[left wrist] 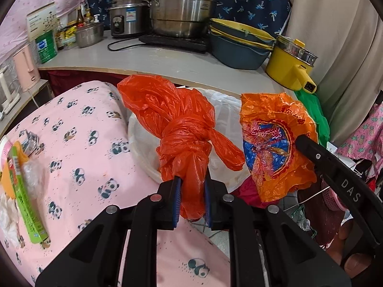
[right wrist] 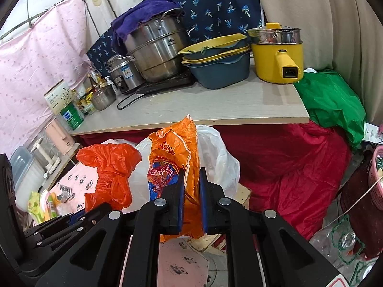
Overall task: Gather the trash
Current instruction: 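Carry both bags over the bin and open both tools to drop them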
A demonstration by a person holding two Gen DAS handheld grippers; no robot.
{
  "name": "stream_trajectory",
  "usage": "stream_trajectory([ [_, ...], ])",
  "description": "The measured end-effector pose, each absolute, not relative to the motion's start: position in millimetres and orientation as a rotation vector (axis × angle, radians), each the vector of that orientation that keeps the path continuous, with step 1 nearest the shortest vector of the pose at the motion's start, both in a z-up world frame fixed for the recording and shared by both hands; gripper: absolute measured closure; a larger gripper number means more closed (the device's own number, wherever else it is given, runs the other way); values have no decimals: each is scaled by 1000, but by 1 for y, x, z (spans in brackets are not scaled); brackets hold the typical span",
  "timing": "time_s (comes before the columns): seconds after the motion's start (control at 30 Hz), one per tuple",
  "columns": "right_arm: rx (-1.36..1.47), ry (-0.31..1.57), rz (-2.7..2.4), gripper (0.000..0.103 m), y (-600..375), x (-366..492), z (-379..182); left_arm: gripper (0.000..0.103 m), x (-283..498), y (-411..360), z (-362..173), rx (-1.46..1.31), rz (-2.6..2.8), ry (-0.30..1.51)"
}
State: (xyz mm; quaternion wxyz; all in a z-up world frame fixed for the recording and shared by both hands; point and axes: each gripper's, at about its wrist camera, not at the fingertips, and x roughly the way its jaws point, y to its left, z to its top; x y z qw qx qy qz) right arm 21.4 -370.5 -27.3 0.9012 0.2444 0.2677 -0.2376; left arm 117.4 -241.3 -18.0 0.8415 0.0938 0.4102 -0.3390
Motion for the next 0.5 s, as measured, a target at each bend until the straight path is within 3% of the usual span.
stream_trajectory([
  [0.2,503,565,-508,92,-381,32,-33,84,131,-256,-24,201,-725,875],
  [0.27,499,567,-513,92,-384,36,-34,78,136,-258,-25,197,-718,874],
  [0.33,499,569,-516,92,-387,42,-35,62,138,-258,-24,197,-699,862],
  [0.5,499,567,-511,92,-391,54,-34,50,142,-253,-22,206,-662,836],
])
